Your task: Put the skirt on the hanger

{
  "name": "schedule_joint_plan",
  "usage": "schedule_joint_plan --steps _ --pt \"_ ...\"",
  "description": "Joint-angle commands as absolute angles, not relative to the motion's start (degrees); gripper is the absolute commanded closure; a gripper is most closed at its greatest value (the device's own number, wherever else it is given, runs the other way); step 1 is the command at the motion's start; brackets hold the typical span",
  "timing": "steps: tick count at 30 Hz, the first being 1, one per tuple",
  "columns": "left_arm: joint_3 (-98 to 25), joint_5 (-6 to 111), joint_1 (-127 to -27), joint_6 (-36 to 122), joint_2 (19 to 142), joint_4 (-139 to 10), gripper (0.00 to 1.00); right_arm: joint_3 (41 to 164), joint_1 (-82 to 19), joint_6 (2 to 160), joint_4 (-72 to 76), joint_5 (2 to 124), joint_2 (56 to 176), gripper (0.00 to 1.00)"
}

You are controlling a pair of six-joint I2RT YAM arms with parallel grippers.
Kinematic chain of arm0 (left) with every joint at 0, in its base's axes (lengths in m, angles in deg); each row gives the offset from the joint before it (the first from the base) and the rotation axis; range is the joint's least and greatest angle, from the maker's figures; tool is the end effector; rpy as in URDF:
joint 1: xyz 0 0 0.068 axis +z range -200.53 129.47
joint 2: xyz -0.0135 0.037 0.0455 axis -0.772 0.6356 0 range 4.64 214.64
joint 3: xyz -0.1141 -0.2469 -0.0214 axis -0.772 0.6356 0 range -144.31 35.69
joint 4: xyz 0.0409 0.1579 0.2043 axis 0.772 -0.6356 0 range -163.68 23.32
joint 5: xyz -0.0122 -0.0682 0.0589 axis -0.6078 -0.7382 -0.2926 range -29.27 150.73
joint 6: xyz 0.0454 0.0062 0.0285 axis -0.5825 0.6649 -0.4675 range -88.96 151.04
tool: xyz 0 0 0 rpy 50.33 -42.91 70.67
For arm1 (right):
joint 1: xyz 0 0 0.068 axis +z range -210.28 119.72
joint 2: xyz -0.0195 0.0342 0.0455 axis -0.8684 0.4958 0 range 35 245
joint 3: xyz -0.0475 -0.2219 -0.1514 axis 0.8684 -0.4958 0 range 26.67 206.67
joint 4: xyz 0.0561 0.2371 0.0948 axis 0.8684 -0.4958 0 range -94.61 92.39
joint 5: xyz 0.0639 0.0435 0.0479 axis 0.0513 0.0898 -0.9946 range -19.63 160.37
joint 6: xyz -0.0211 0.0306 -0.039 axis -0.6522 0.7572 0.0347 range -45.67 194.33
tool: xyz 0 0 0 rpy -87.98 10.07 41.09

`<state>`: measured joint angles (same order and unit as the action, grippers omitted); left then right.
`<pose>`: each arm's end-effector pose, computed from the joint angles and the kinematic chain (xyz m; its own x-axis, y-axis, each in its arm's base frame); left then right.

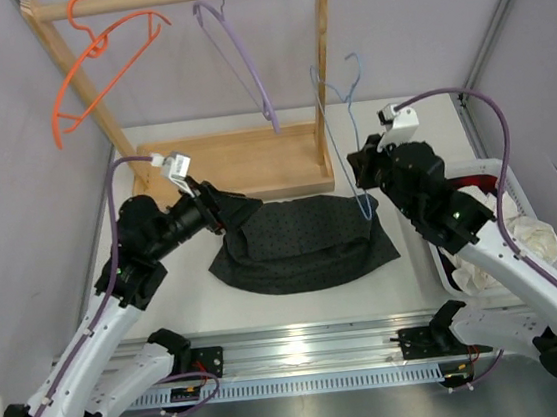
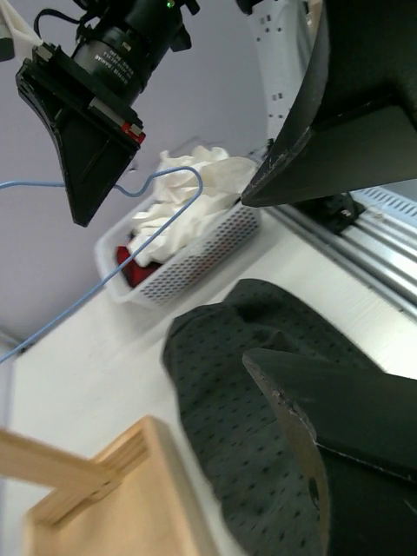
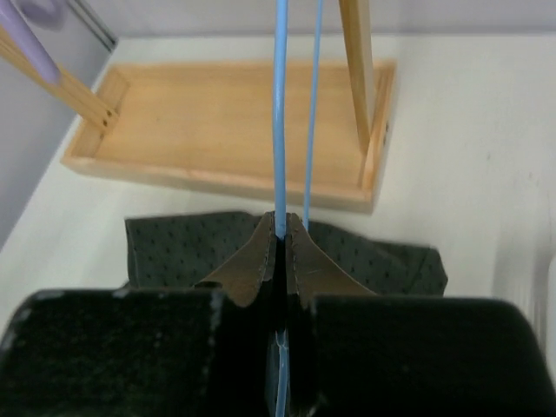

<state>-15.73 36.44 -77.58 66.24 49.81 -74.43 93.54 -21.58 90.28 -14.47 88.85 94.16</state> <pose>0.1512 -0.0937 0.3843 -0.4690 -0.3504 -0.8107 0.6245 0.5175 -0.5850 0.1833 0.1324 0.4153 -0.2152 0.1615 -0.9631 -0.3011 0.9272 0.2228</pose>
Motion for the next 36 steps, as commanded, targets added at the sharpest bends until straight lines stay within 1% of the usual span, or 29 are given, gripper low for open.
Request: schedule_joint_plan --steps 1,4,10,11,15,17,21,29,33,36 --pt "-13.36 42.17 -83.99 67.08 51.05 -70.91 0.28 87.08 -15.83 94.72 -18.78 99.00 90.55 1.00" --pt "-12.65 46.83 -89.70 67.25 53.77 -68.53 0.28 82.15 -11.52 97.00 -20.46 103.32 87.65 1.00" --pt "-14.85 57.02 -98.33 70.15 62.72 -63.43 0.28 77.74 -1.67 101.14 -23.62 114.48 86.15 1.00" --pt "-16.33 58.69 -98.95 71.29 63.96 -63.17 0.28 77.22 0.61 101.40 -24.14 117.01 86.24 1.00" --pt "-22.04 65.02 -100.80 74.11 70.55 -65.18 0.28 77.04 4.14 103.07 -25.64 120.81 86.50 1.00" --pt "-23.28 68.19 -102.47 74.54 73.80 -64.92 0.28 76.86 4.50 103.16 -25.73 120.99 86.59 1.00" --pt "-27.75 70.04 -104.14 75.16 78.29 -63.34 0.28 76.60 5.11 103.69 -25.99 120.82 87.47 1.00" --pt "-32.34 70.66 -105.81 74.73 83.65 -60.36 0.28 76.94 5.20 103.34 -25.91 120.91 88.35 1.00" --pt "-36.55 73.99 -107.04 73.32 86.82 -64.38 0.28 77.39 5.29 103.42 -26.08 120.90 89.14 1.00" --pt "-38.14 74.88 -107.48 73.14 88.49 -64.31 0.28 77.47 5.47 103.51 -25.91 120.55 89.23 1.00"
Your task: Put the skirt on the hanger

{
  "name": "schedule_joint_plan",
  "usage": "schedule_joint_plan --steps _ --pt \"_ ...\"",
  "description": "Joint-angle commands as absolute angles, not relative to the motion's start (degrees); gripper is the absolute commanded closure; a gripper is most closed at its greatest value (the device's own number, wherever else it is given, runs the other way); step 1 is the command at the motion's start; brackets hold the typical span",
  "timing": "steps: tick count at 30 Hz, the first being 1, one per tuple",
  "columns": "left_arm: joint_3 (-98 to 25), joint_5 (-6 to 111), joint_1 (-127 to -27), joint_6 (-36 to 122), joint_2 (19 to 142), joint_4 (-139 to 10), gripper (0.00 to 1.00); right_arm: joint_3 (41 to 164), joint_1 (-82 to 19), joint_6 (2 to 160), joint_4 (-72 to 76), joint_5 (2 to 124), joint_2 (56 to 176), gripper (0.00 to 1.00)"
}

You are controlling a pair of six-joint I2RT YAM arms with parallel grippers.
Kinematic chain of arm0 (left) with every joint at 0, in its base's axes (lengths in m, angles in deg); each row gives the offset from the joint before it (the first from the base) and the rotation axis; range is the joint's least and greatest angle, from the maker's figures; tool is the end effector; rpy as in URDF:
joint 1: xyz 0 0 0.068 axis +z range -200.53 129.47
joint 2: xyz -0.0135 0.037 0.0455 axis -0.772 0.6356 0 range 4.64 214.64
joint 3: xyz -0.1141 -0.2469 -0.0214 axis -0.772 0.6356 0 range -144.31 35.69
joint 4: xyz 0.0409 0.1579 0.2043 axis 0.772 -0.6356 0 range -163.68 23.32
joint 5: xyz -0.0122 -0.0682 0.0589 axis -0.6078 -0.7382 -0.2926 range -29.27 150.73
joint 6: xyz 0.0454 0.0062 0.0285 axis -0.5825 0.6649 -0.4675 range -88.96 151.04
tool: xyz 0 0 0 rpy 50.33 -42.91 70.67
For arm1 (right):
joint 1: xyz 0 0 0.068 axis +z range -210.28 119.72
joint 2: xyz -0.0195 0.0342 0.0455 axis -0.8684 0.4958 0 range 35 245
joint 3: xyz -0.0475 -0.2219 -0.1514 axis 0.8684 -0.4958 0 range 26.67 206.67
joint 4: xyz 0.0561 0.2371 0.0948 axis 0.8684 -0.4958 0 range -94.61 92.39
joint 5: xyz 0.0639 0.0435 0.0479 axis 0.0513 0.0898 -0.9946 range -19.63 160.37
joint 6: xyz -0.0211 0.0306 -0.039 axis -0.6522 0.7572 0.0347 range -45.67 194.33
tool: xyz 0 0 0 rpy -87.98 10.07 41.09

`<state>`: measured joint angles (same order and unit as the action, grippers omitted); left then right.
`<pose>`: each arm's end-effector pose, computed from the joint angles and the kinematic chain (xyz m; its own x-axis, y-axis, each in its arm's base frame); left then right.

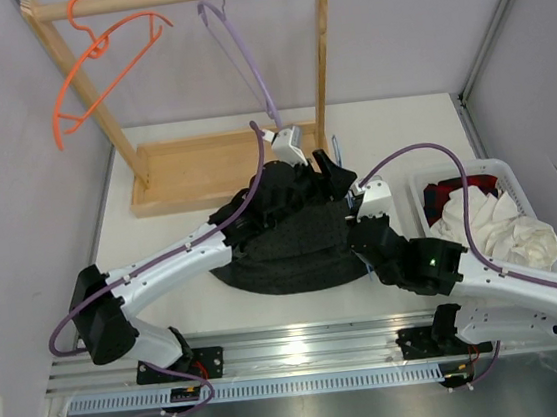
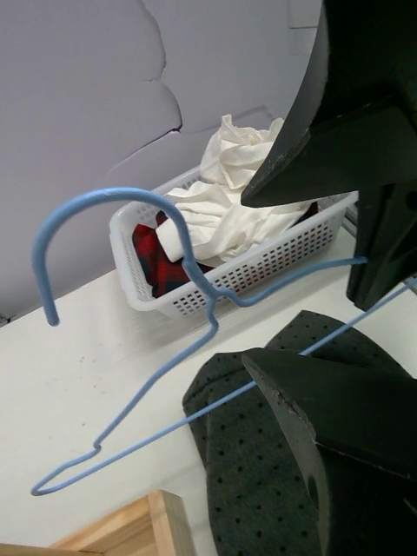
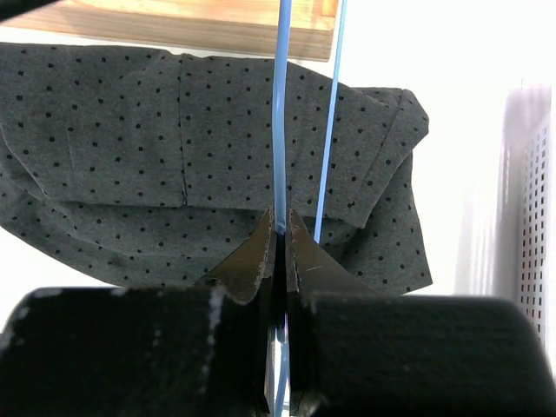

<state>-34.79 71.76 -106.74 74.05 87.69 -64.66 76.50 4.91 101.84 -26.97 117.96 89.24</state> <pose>0.1988 -0.2849 0.3609 -0.5595 -0.3678 -0.7428 0.4505 0.6173 -0.6450 0.1061 0.1670 0.3142 -0.3707 -0.0595 -0.9268 -0.2067 0.9782 0.0199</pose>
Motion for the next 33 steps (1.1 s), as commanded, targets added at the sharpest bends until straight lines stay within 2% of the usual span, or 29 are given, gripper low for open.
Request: schedule_joint_plan --steps 1,12,21,28,33 --pt "-38.31 75.49 -107.49 73.06 89.01 -64.05 0.29 77.47 5.38 103.43 -25.91 120.55 89.32 1.00" --pt "-44.29 80.50 -107.92 71.74 94.47 -70.81 0.32 78.70 5.47 102.90 -26.87 120.64 88.79 1.00" --pt "-49.11 82.35 -108.36 70.95 98.33 -74.14 0.42 79.32 5.47 102.72 -27.05 120.47 89.14 1.00" --pt "-50.97 82.97 -108.36 70.24 99.92 -75.20 0.57 79.32 5.55 103.07 -26.87 120.03 89.49 1.00" --pt "-52.29 82.88 -108.45 69.89 100.62 -76.96 0.80 79.41 5.64 103.34 -27.05 120.03 89.14 1.00"
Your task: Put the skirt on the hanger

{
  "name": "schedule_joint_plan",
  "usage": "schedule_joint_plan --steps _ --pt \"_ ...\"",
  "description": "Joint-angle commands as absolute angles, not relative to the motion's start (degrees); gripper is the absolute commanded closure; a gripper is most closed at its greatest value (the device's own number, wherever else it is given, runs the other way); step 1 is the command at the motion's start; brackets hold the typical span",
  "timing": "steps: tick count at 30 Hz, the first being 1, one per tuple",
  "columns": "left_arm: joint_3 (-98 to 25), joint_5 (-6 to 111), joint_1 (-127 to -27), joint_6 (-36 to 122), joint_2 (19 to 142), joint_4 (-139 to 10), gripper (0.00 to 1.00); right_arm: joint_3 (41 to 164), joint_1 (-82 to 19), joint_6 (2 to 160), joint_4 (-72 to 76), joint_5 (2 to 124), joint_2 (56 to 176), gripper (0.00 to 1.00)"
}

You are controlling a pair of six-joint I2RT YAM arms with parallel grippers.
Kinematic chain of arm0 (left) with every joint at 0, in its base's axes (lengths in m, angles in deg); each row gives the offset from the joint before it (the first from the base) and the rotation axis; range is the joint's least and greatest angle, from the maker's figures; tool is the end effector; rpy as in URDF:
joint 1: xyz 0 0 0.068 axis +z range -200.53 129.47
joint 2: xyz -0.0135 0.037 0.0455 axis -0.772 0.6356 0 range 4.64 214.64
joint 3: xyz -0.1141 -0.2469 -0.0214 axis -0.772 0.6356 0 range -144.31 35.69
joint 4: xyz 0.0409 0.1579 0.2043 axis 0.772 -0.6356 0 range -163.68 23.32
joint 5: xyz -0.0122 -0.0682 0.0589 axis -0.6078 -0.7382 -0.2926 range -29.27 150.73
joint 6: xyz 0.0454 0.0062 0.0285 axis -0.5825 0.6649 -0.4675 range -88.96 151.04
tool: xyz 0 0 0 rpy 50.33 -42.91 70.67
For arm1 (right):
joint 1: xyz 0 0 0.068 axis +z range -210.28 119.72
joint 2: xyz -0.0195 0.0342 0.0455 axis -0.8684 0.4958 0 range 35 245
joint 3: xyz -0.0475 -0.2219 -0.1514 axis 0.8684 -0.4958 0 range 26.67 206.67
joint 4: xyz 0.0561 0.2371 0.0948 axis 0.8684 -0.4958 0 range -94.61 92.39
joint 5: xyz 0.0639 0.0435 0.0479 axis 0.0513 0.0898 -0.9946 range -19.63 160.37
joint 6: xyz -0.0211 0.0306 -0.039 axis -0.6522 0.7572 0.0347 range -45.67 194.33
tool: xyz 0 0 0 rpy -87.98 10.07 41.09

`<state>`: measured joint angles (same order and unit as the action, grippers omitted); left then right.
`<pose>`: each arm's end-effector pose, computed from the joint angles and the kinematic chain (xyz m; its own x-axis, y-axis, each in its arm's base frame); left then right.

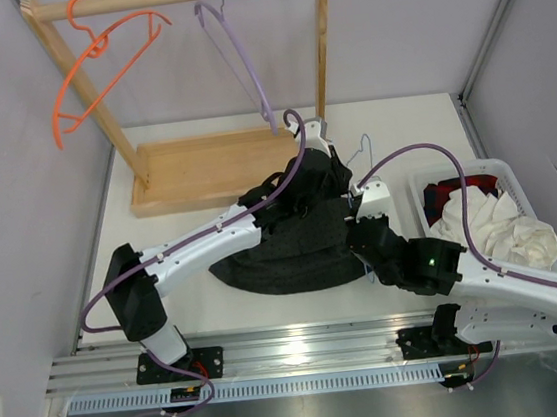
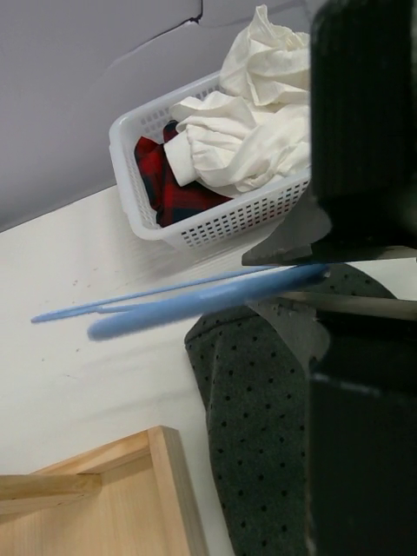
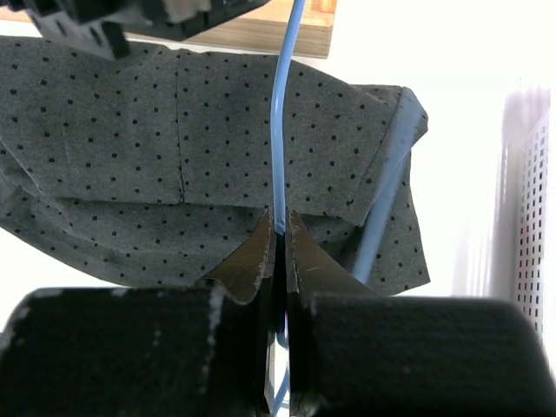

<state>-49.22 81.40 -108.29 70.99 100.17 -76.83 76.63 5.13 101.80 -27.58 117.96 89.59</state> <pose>0.2227 -0.3296 0.3521 -0.5401 -0.2699 -0.7972 0.3502 0.7893 -0.5044 0.1058 0.1680 0.3130 -0.3759 -0.0738 -0.9237 -0.2106 0.9775 0.0076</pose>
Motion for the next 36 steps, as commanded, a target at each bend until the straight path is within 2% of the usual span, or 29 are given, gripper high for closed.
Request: schedule_joint_plan --steps 1,5,8,9,10,11,12,15,16,21,23,25,26,30,36 --pt "-51.77 82.79 -108.45 69.89 100.53 -77.05 0.85 79.49 5.82 103.34 -27.05 119.85 88.97 1.00" --pt "-53.08 82.88 -108.36 69.02 100.53 -78.10 1.00 80.28 5.82 103.60 -27.84 119.24 88.70 1.00" --pt "-53.34 82.70 -108.36 68.05 100.10 -78.63 1.00 81.78 5.82 104.21 -29.77 118.27 88.44 0.95" --pt "-53.52 82.70 -108.36 67.70 99.92 -78.81 1.00 83.09 5.73 104.48 -30.56 118.01 88.35 0.89" --pt "-53.61 82.79 -108.36 67.35 99.57 -79.42 1.00 83.79 5.82 105.35 -32.48 117.57 88.00 0.72" --pt "-53.78 83.05 -108.28 67.26 99.31 -79.95 1.00 84.67 5.73 105.88 -33.63 117.48 87.74 0.65" --pt "-53.78 82.97 -107.93 67.17 99.04 -80.30 1.00 85.99 5.82 106.76 -34.77 117.39 87.47 0.51" --pt "-53.00 81.74 -106.44 66.82 97.29 -81.09 1.00 88.54 5.55 107.99 -39.08 116.69 86.07 0.35" --pt "-52.12 80.34 -106.08 66.21 96.67 -80.83 1.00 89.07 5.38 108.78 -41.01 115.82 85.72 0.34" --pt "-47.04 74.80 -103.10 63.92 91.67 -79.34 1.00 91.18 3.45 112.21 -46.82 113.00 83.43 0.33" --pt "-44.83 68.93 -102.04 61.64 89.13 -78.03 1.00 91.62 2.31 113.44 -49.11 110.98 82.64 0.35" --pt "-41.15 63.57 -100.46 58.31 87.45 -77.23 1.00 91.45 -0.24 113.36 -49.90 107.47 81.59 0.40" --pt "-39.30 60.06 -99.58 57.25 85.70 -76.18 1.00 91.19 -1.29 112.84 -49.82 105.72 81.15 0.47" --pt "-37.17 47.91 -98.26 52.24 85.06 -77.30 1.00 89.69 -5.60 111.34 -47.36 96.41 80.79 0.57" --pt "-34.80 37.80 -98.17 48.72 86.82 -78.72 1.00 83.99 -11.31 110.73 -44.56 89.29 81.23 0.60"
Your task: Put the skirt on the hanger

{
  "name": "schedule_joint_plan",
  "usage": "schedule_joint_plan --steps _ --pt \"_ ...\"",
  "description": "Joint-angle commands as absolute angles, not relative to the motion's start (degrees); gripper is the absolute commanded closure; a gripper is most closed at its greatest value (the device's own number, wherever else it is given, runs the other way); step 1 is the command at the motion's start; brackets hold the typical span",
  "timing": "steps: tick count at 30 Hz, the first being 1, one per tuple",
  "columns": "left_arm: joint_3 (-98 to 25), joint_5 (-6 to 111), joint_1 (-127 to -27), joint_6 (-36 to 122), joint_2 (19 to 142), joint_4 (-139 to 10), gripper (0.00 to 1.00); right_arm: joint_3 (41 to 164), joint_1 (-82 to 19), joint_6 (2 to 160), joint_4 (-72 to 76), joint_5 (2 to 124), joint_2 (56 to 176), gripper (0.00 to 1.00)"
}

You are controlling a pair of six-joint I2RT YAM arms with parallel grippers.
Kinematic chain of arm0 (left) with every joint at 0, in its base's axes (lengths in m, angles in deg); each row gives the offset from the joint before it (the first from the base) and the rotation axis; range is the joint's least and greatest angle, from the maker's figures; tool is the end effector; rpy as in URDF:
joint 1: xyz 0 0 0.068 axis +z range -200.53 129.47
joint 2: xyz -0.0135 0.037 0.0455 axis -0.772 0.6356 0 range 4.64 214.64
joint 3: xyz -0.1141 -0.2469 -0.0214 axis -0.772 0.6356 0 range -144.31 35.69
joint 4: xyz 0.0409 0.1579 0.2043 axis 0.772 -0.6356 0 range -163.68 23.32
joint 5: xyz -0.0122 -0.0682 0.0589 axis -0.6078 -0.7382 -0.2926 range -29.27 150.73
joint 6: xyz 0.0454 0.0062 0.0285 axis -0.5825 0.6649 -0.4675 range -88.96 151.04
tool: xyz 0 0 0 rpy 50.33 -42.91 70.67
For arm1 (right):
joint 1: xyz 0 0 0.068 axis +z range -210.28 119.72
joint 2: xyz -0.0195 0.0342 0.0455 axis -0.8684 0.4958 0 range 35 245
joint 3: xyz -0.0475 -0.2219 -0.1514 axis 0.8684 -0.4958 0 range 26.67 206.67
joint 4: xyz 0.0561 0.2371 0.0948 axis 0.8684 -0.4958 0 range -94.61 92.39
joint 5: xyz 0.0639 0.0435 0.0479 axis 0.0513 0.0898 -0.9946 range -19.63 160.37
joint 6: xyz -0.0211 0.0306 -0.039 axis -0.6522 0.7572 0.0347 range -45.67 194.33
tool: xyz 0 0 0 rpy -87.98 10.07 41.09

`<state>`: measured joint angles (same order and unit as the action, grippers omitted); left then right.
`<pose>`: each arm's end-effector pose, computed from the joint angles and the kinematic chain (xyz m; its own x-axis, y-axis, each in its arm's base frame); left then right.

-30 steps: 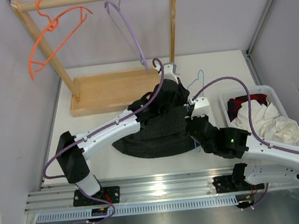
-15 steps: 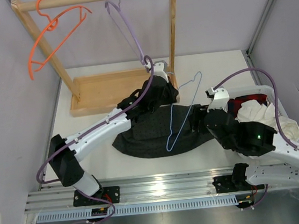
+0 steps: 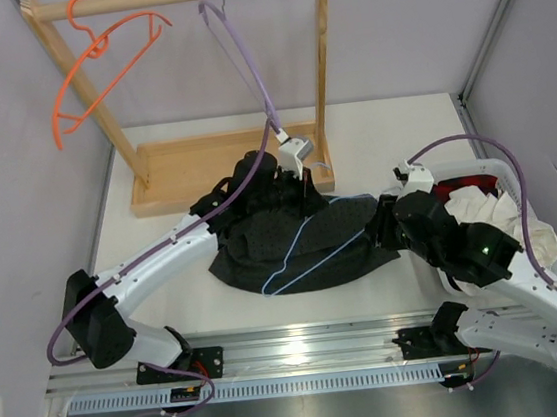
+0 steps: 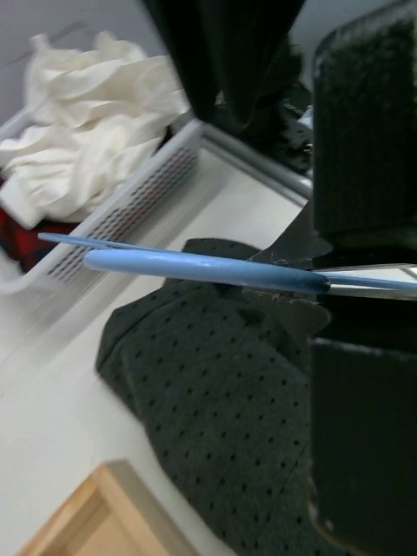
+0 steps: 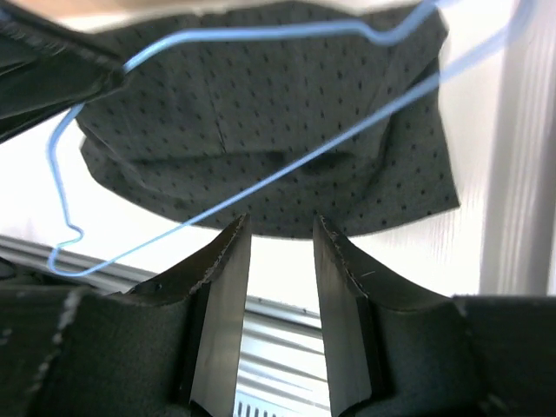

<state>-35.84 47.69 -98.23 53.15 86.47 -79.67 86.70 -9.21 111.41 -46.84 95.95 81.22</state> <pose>0.2188 -0.2525 0.3471 -0.5702 0.0818 -0.8174 0.6966 0.5756 -0.4283 0.1046 0.1051 0.3593 -0.5803 0.1470 -0.8010 -0.1637 0.9424 0.2916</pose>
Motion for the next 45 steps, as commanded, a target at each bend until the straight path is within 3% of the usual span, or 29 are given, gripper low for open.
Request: schedule_joint_plan --steps 1,11,18,26,45 --pt "-34.54 36.49 -98.17 48.45 87.52 -78.63 1.00 83.02 -13.06 110.55 -43.50 87.96 81.23 0.60" --pt "-33.83 33.65 -98.17 44.93 94.64 -78.55 1.00 70.89 -25.10 107.38 -27.50 75.56 84.56 0.61" --pt "-35.59 35.68 -97.64 44.23 99.21 -77.84 1.00 67.11 -29.33 104.83 -18.71 71.87 89.13 0.53" --pt "-35.59 36.04 -96.67 45.19 100.80 -75.47 1.00 63.59 -29.95 104.31 -13.70 71.95 93.18 0.40" --pt "-39.99 36.21 -95.62 46.34 103.78 -74.85 1.00 61.65 -28.20 102.28 -12.73 80.03 96.52 0.40"
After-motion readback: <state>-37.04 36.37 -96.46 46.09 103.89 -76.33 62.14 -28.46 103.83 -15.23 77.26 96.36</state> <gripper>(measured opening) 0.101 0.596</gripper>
